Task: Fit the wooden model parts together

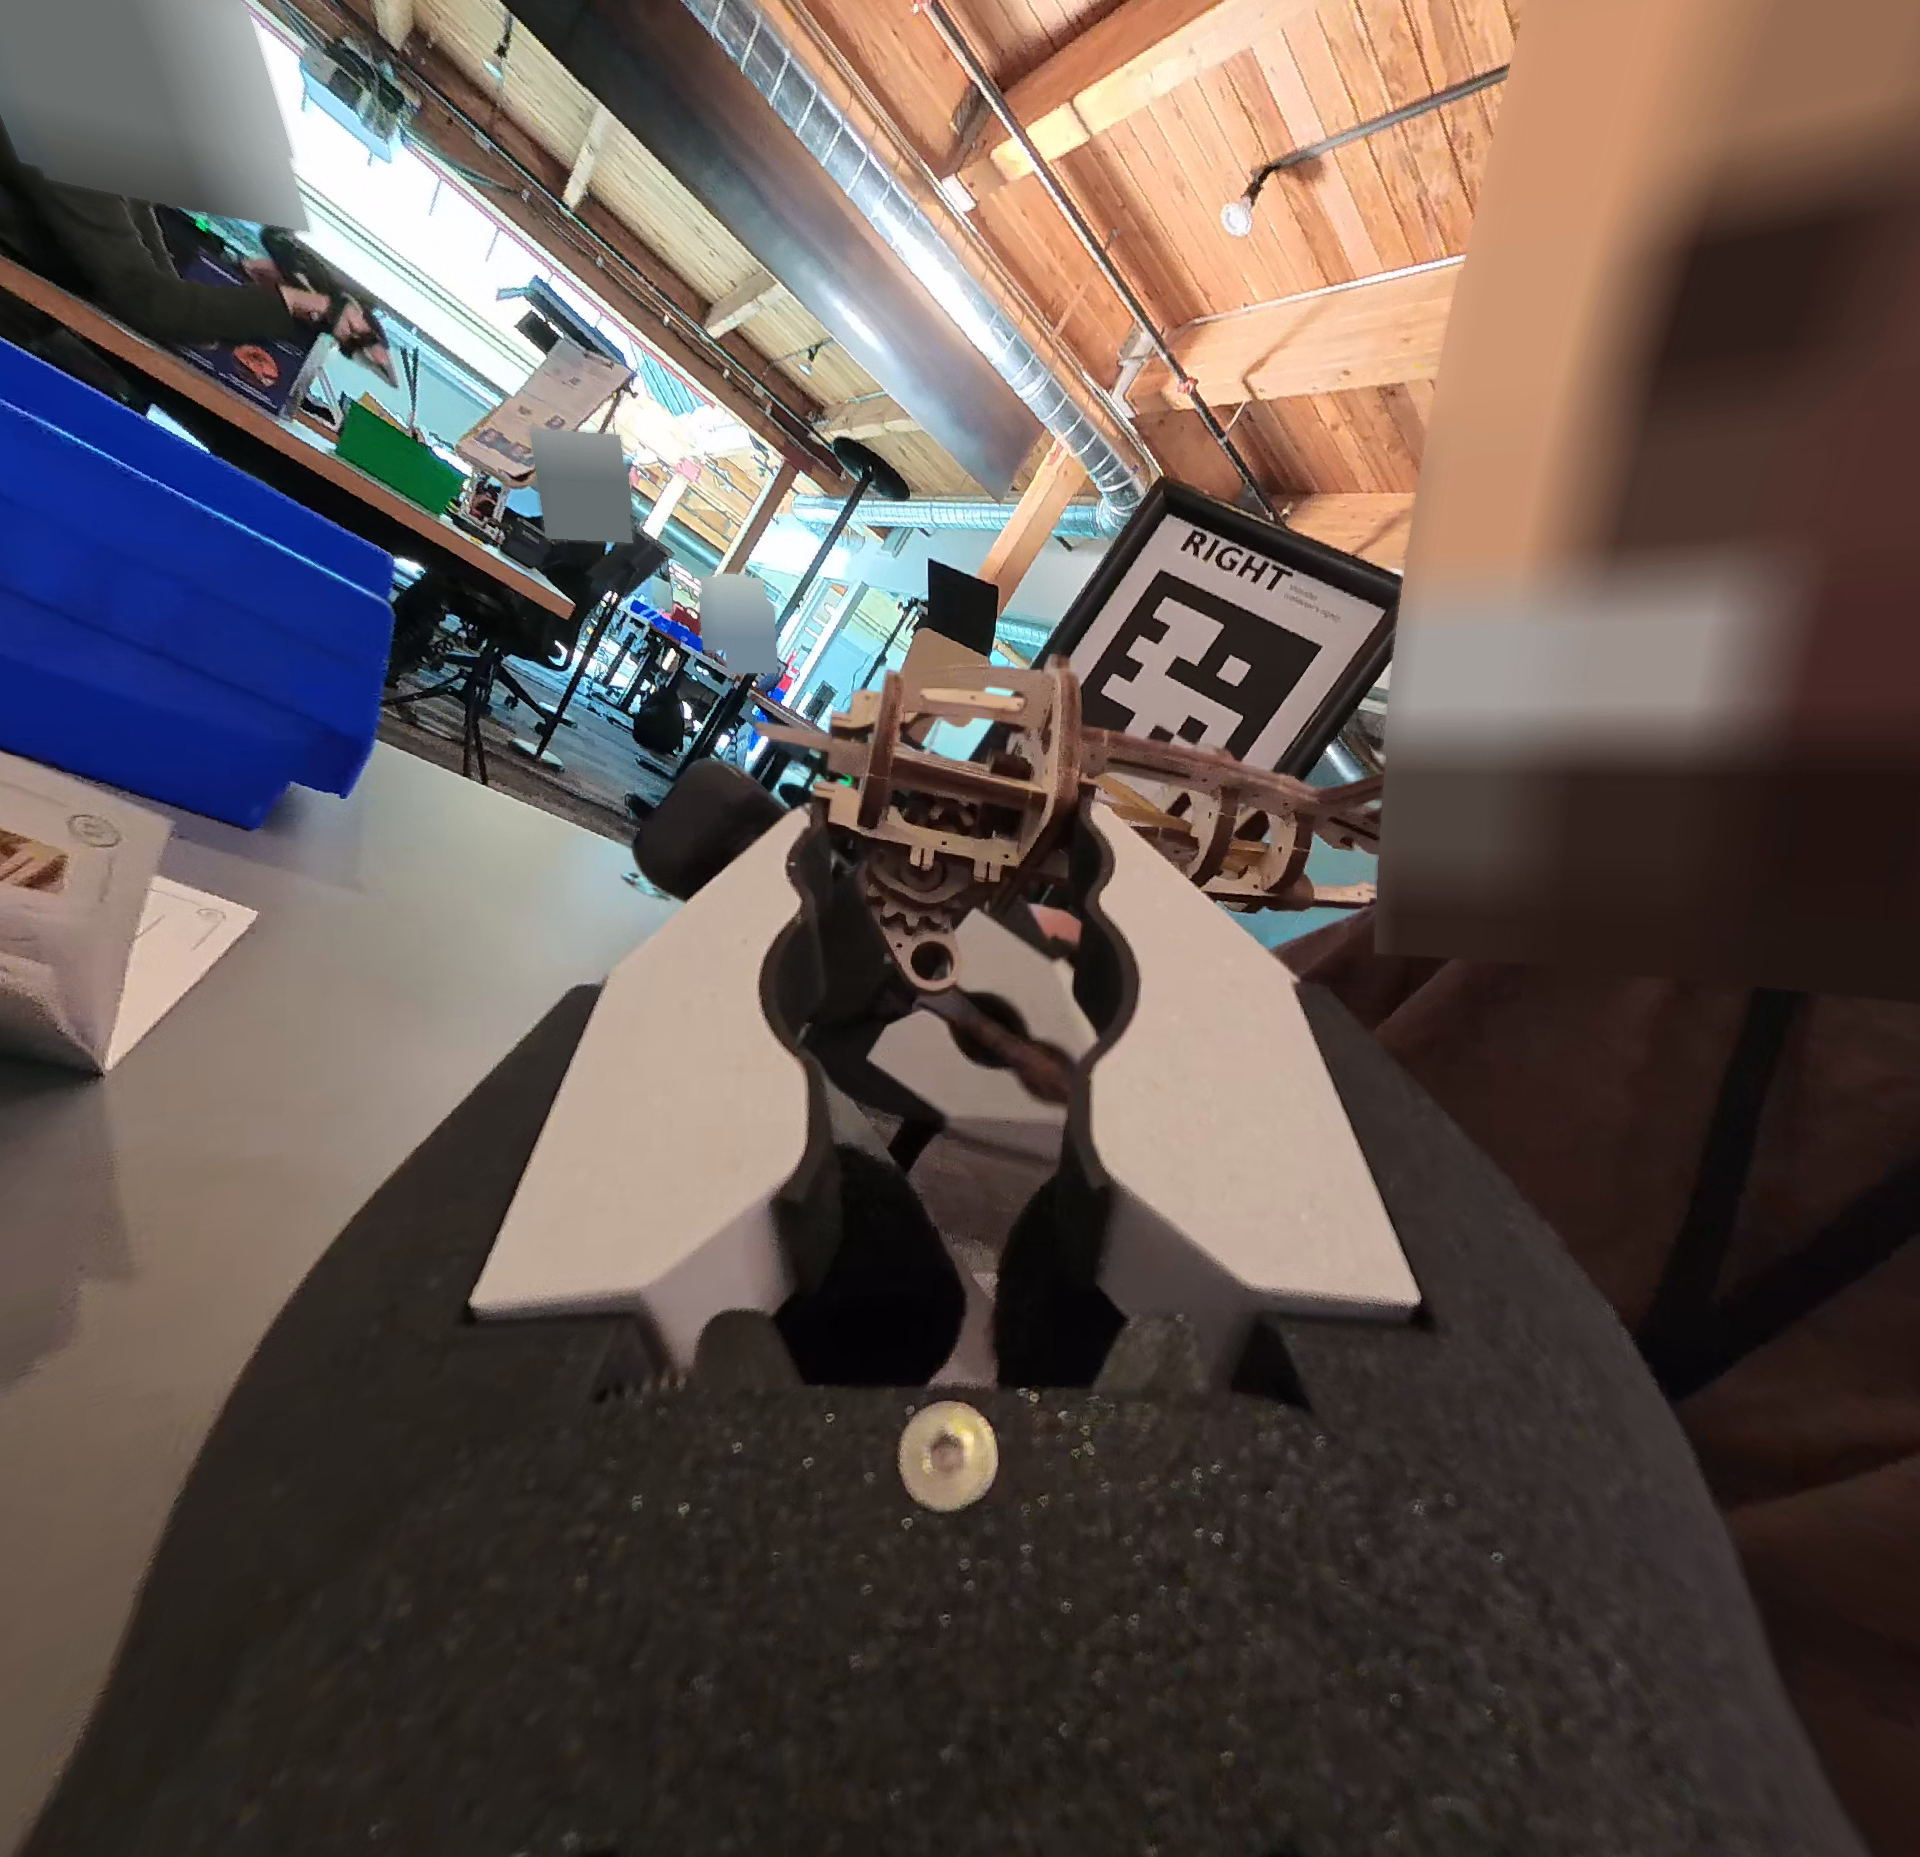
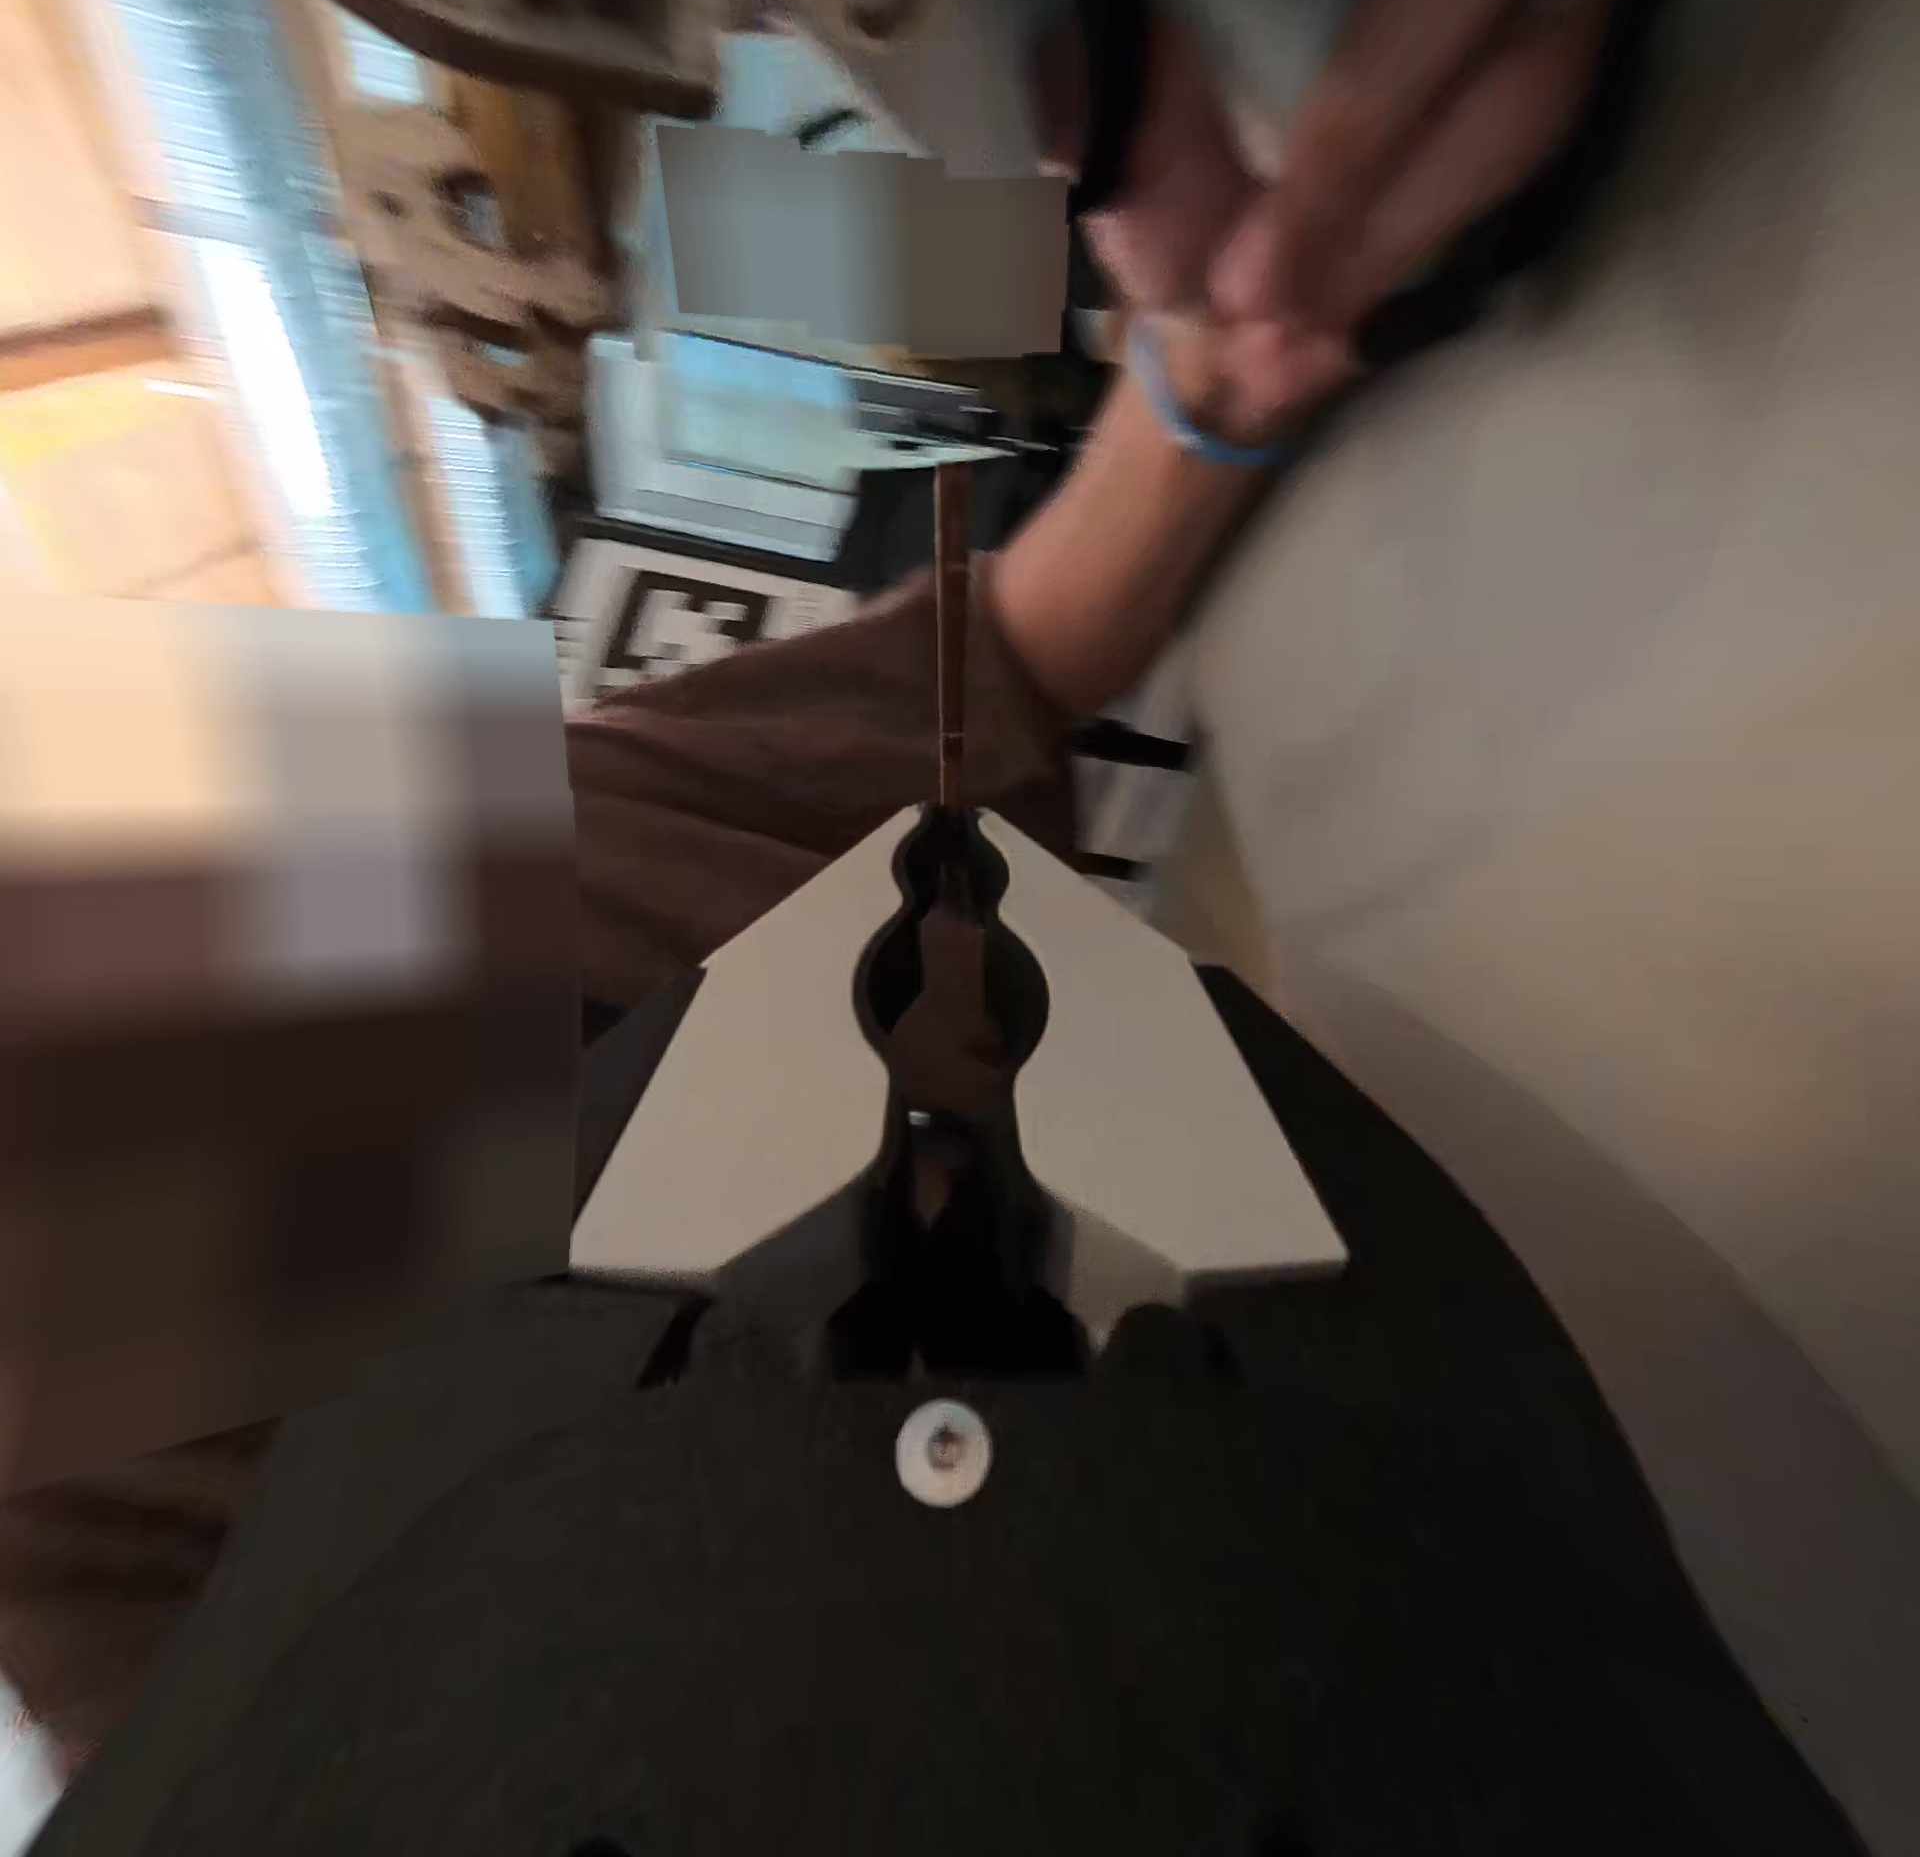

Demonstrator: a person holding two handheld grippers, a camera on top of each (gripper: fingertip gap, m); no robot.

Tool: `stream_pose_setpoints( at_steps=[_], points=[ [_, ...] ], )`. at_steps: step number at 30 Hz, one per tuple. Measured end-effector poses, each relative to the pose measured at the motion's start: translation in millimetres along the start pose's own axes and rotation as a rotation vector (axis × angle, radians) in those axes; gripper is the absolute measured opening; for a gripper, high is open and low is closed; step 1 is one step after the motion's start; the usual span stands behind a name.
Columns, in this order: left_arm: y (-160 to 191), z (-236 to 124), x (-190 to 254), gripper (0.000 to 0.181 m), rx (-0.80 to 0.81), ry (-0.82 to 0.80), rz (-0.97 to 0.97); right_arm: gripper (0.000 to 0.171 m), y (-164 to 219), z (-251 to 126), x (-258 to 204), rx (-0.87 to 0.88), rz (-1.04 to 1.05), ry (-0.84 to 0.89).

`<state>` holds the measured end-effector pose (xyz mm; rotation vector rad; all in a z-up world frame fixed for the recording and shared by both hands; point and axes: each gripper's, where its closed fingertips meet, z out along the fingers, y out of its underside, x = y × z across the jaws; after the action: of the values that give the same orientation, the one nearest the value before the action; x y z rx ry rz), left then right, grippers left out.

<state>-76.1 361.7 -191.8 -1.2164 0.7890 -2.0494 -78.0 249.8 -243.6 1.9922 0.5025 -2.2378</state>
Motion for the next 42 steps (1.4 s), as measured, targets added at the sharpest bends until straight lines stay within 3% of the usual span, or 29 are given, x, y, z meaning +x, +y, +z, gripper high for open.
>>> stream_pose_setpoints(
  at_steps=[4, 11, 13, 19, 21, 25, 28, 34, 37, 42],
  points=[
    [-3.6, -1.9, -3.4, 0.042, 0.021, -0.012, -0.008, 0.004, 7.6, -24.4, 53.3, -0.075, -0.088, 0.399],
    [-8.8, -5.3, -6.2, 0.042, 0.052, -0.022, -0.014, 0.004, 40.2, -28.7, 76.6, -0.326, -0.166, 0.538],
    [-10.9, -6.8, -7.0, 0.042, 0.065, -0.026, -0.014, 0.008, 41.6, -26.4, 82.1, -0.329, -0.151, 0.554],
    [-15.8, -10.6, -7.1, 0.042, 0.099, -0.019, -0.033, 0.030, 10.4, -26.4, 72.6, -0.173, -0.220, 0.545],
    [-16.6, -10.2, -3.6, 0.042, 0.108, 0.008, -0.052, 0.036, -17.7, -33.4, 55.0, -0.033, -0.356, 0.541],
    [-15.2, -3.4, 6.3, 0.042, 0.132, 0.105, -0.142, 0.057, -75.3, -44.9, -12.1, 0.314, -0.828, 0.547],
    [-8.8, 5.6, 7.3, 0.041, 0.139, 0.127, -0.181, 0.059, -90.4, -43.1, -34.1, 0.474, -0.989, 0.594],
    [8.9, 21.5, 10.0, 0.042, 0.076, 0.122, -0.169, 0.050, -97.6, -40.3, -37.8, 0.572, -0.988, 0.619],
    [13.5, 24.8, 11.4, 0.043, 0.060, 0.113, -0.154, 0.040, -94.2, -42.7, -39.8, 0.551, -1.000, 0.607],
    [19.4, 25.7, 9.2, 0.043, 0.006, 0.080, -0.115, 0.038, -88.4, -45.1, -37.2, 0.498, -0.905, 0.510]
  ],
)
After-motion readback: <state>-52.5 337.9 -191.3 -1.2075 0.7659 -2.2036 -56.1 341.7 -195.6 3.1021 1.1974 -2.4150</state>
